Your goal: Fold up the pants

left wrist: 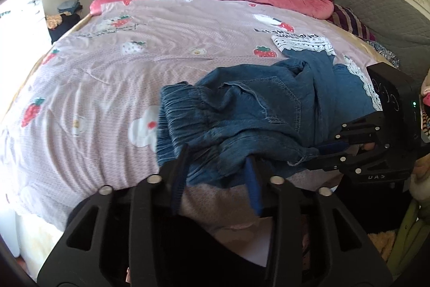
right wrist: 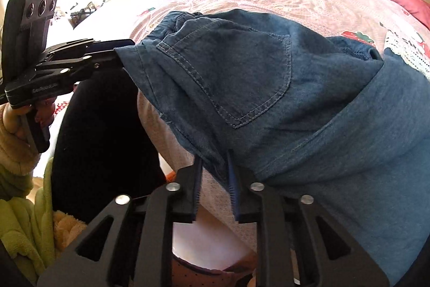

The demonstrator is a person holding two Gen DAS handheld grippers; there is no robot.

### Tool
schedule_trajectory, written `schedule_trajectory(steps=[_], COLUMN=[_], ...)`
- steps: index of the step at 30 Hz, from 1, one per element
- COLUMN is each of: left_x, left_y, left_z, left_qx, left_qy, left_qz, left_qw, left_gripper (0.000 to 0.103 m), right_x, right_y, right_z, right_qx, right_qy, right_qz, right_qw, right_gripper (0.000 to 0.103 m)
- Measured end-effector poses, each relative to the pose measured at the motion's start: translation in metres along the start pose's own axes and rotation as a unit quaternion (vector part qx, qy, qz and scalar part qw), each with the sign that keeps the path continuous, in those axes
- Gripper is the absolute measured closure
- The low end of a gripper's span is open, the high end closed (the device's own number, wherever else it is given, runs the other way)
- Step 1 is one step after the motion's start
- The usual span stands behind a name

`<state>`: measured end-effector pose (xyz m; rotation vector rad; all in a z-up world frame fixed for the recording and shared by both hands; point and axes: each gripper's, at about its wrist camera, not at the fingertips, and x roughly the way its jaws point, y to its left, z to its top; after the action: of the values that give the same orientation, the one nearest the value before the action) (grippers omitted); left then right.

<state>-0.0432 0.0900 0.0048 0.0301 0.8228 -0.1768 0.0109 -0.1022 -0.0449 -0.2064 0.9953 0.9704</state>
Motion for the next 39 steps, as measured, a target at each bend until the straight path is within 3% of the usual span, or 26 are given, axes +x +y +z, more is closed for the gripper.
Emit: schedule_trajectory(steps=[7,9,13,16,18,22,27,30,34,36,39], left_x=[-0.018,-0.016,-0.014,-0.022,-0.027,-0.040,-0.046,-0.038,-0.009,0.011,0.041], left_y=[0.008,0.010,0.011,0.008,0.010,0.018,0.010,-0.013,-0.049,-0.060,-0.069], left_z=[-0.002,-0.002,-0.002,-0.003,-0.003,-0.002,0.021,0.043,0.060,0.060,0.054], left_qx=[-0.004,-0.009,-0.008,0.005,0.004,-0.011,-0.026,-0.008,0.010,0.018,0.028], left_qy=[-0.004,-0.002,0.010,0.004,0.000,-0.010,-0.034,-0.050,-0.039,-0.015,0.019], left_qz=[0.016,0.024,0.036,0.035,0.041,0.052,0.015,-0.018,-0.090,-0.108,-0.113], left_qw=[0.9999,0.9997,0.9993,0.9994,0.9991,0.9985,0.9990,0.9986,0.9951,0.9939,0.9930], left_gripper=[0.061,0.054,0.049,0.048,0.040,0.038,0.033,0.033,0.034,0.046,0.057], right_x=[-0.002,-0.004,-0.011,-0.031,-0.044,-0.044,0.003,0.005,-0.016,-0.040,-0.079], right_y=[0.003,0.004,0.004,0.004,0.002,0.001,-0.006,-0.007,-0.025,-0.036,-0.054], right_z=[-0.008,-0.007,-0.003,0.011,0.016,0.026,0.013,0.008,0.006,0.001,-0.010], right_qx=[-0.008,-0.007,-0.005,-0.001,0.003,0.001,0.002,0.013,0.078,0.104,0.133], right_qy=[-0.007,-0.010,-0.014,-0.042,-0.070,-0.087,-0.004,-0.016,-0.025,-0.047,-0.092], right_qz=[0.015,0.022,0.032,0.040,0.043,-0.004,-0.068,-0.061,0.004,0.009,-0.011], right_qw=[1.000,1.000,0.999,0.998,0.997,0.996,0.998,0.998,0.997,0.993,0.987], right_gripper=[0.065,0.059,0.056,0.056,0.054,0.046,0.046,0.042,0.041,0.041,0.037])
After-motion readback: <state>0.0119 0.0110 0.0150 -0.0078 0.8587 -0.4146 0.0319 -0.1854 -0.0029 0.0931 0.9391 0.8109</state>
